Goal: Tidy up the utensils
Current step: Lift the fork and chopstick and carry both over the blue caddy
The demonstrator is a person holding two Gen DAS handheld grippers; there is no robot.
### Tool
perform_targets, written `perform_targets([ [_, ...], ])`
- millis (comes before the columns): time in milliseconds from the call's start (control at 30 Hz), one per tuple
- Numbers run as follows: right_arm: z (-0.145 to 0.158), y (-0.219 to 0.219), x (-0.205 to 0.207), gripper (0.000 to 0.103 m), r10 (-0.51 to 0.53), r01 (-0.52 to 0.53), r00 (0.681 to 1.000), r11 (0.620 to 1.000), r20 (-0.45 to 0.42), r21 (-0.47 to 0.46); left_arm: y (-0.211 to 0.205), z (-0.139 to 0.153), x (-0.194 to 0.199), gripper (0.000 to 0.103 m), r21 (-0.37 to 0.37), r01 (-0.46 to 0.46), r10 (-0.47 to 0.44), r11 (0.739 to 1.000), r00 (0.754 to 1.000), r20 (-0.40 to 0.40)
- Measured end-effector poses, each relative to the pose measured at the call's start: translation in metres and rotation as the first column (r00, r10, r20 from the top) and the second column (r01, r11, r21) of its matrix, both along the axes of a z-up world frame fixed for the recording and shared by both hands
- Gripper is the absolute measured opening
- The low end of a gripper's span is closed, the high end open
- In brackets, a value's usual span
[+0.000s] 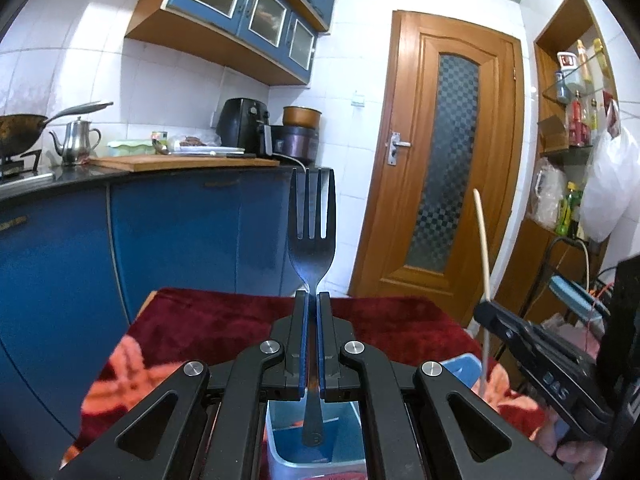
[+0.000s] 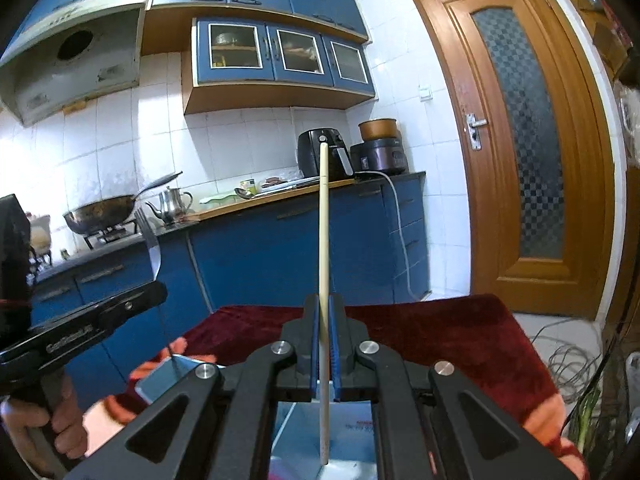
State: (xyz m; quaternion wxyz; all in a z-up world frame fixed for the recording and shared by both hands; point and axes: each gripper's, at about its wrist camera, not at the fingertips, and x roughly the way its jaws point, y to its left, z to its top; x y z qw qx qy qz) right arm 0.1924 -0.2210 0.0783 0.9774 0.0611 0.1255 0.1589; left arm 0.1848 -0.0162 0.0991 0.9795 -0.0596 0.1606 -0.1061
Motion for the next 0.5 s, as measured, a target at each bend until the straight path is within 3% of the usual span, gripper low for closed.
perform_targets([
  [500, -0.026, 0.001, 0.007, 0.007, -0.005, 0.003, 0.999, 0.998, -0.04, -0.059, -0.008, -0.033, 0.011, 0.004, 0.038, 0.019, -0.017, 0.999, 0.998, -0.054],
])
